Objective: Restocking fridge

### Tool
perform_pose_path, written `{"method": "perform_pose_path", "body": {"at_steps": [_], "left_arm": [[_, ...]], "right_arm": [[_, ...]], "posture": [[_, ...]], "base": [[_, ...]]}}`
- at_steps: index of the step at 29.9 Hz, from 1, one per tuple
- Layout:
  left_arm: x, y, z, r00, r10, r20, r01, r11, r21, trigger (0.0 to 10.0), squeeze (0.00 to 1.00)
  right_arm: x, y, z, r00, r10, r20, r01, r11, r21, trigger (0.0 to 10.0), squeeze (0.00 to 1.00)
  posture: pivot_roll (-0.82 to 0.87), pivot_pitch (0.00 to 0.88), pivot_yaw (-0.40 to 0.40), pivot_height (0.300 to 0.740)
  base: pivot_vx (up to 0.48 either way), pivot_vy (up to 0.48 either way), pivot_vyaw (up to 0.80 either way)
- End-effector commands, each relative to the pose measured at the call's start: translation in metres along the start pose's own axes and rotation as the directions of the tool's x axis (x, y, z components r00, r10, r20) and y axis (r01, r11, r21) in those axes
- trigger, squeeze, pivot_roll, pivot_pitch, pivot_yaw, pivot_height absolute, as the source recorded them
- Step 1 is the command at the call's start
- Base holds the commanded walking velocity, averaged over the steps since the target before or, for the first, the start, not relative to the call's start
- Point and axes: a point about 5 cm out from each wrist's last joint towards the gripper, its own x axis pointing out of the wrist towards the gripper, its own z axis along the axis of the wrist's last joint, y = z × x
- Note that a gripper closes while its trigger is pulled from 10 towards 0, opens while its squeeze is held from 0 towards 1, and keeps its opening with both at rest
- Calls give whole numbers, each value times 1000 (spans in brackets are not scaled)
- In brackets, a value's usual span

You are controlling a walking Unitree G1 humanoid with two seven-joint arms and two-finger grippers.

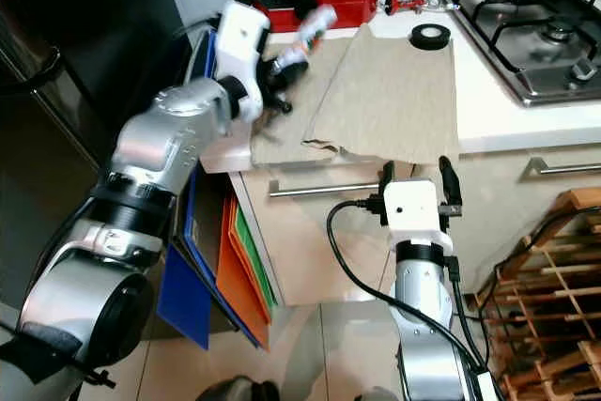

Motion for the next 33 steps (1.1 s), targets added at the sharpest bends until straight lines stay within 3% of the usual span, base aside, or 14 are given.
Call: {"method": "perform_pose_path", "body": {"at_steps": [1,4,5,8,11,12,14,17,19,24,28,29,33], "left_arm": [[-16,11,0,999,36,5,-36,999,22,0,0],[-32,15,-4,998,60,16,-61,997,42,0,0],[-43,17,-7,997,81,20,-82,996,41,0,0],[-80,21,-18,985,169,27,-171,975,142,0,0],[-108,22,-25,972,233,42,-236,950,205,0,0],[-129,16,-37,962,272,14,-270,948,169,0,0],[-147,6,-57,958,284,-35,-272,943,190,0,0],[-157,-1,-68,956,289,-48,-271,935,230,0,0],[-182,-7,-109,924,342,-170,-297,924,242,0,0],[-191,-15,-118,906,372,-201,-339,923,180,0,0],[-177,-7,-108,897,418,-141,-391,902,185,0,0],[-171,-9,-109,907,397,-139,-373,912,169,0,0],[-167,-13,-109,918,377,-122,-357,921,156,0,0]], "right_arm": [[-4,0,2,1000,18,9,-18,999,32,10000,0],[-10,-1,2,999,32,10,-33,998,51,10000,0],[-16,-3,1,999,49,5,-49,997,64,10000,0],[-38,-6,-6,994,111,-20,-109,989,96,10000,0],[-47,-8,-8,990,143,-22,-140,984,107,10000,0],[-50,-9,-10,987,158,-33,-153,982,109,10000,0],[-49,-7,-13,985,169,-40,-164,979,118,10000,0],[-47,-6,-14,984,175,-37,-169,978,126,10000,0],[-40,-3,-14,984,175,-32,-167,972,167,10000,0],[-37,-3,-18,983,177,-40,-166,967,192,10000,0],[-23,1,-19,985,170,-28,-159,960,231,10000,0],[-15,5,-19,987,159,-28,-147,956,253,10000,0],[-11,7,-19,989,143,-31,-130,956,264,10000,0]], "posture": [[-41,0,105,740],[-38,0,100,740],[-26,0,90,740],[1,0,64,740],[23,0,44,740],[32,0,37,740],[40,0,30,740],[46,0,25,740],[49,0,12,740],[51,0,4,740],[45,0,21,740],[44,0,27,740],[45,0,33,740]], "base": [[0,0,0],[0,0,0],[0,0,0],[0,0,0],[0,0,0],[0,0,0],[0,0,0],[0,0,0],[0,0,0],[0,0,0],[0,0,0],[0,0,0],[0,0,0]]}}
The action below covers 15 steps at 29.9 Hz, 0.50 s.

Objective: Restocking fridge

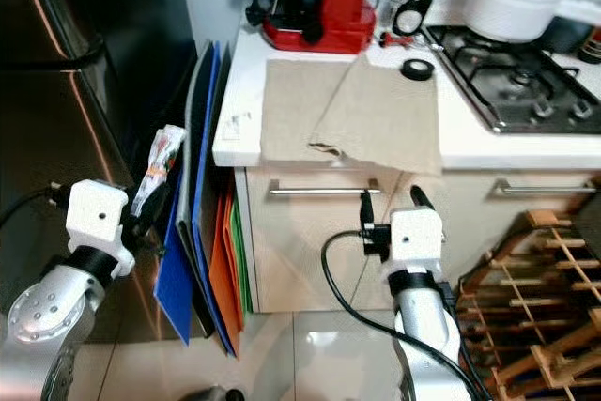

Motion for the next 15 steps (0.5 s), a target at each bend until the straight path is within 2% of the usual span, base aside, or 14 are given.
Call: {"method": "perform_pose_path", "body": {"at_steps": [1,12,13,14,15], "left_arm": [[2,-3,-2,1000,-7,0,7,1000,-18,0,0],[17,-3,-6,999,-29,-28,27,997,-68,0,0],[18,-3,-6,999,-29,-31,27,997,-67,3569,0],[19,-3,-7,999,-28,-39,26,997,-69,10000,0],[19,-3,-7,999,-29,-40,26,997,-68,10000,0]], "right_arm": [[2,0,-1,1000,-12,-1,12,1000,9,10000,0],[8,0,-4,1000,-18,-3,18,1000,5,10000,0],[9,0,-4,1000,-18,-2,18,1000,3,10000,0],[10,0,-4,1000,-18,-1,18,1000,1,10000,0],[10,0,-4,1000,-17,-1,17,1000,-1,10000,0]], "posture": [[42,0,36,740],[25,0,45,740],[24,0,45,740],[23,0,44,740],[23,0,44,740]], "base": [[0,0,0],[0,0,0],[0,0,0],[0,0,0],[0,0,0]]}}
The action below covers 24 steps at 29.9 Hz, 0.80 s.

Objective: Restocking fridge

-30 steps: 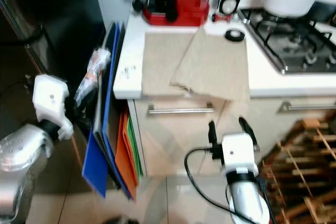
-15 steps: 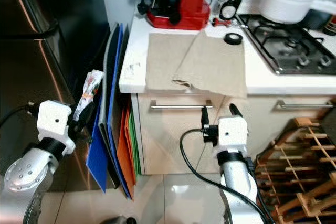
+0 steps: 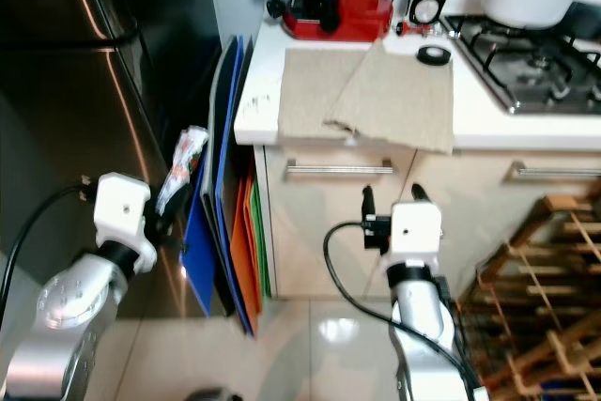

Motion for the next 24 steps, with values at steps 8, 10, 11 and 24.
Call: {"method": "perform_pose_path", "body": {"at_steps": [8,10,11,24], "left_arm": [[6,2,4,999,37,13,-36,999,-6,10000,0],[7,2,4,999,38,8,-38,999,-8,10000,0],[7,2,4,999,39,8,-38,999,-7,10000,0],[14,1,5,999,42,11,-43,999,9,10000,0]], "right_arm": [[4,-2,3,1000,-2,24,3,1000,-16,10000,0],[4,-2,2,1000,0,23,1,1000,-20,10000,0],[4,-3,2,1000,0,23,0,1000,-22,10000,0],[6,-2,2,999,13,29,-12,999,-39,10000,0]], "posture": [[24,0,40,740],[23,0,39,740],[23,0,37,740],[19,0,30,740]], "base": [[0,0,0],[0,0,0],[0,0,0],[-363,0,0]]}}
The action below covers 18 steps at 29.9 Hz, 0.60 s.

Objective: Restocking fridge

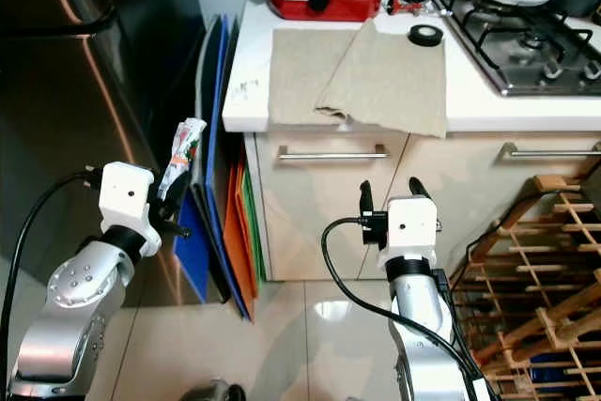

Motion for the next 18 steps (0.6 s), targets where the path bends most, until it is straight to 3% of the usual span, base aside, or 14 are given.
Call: {"method": "perform_pose_path", "body": {"at_steps": [1,15,18], "left_arm": [[1,0,-1,1000,9,-6,-9,1000,12,10000,0],[4,0,0,1000,7,2,-7,1000,24,10000,0],[6,-1,2,1000,-4,12,4,1000,19,10000,0]], "right_arm": [[0,0,-2,1000,10,-2,-10,1000,-12,10000,0],[-1,2,-1,1000,17,-1,-17,1000,-23,10000,0],[-1,3,-1,1000,18,-1,-18,1000,-25,10000,0]], "posture": [[19,0,30,740],[14,0,29,740],[13,0,31,740]], "base": [[-416,0,0],[-407,0,0],[0,0,0]]}}
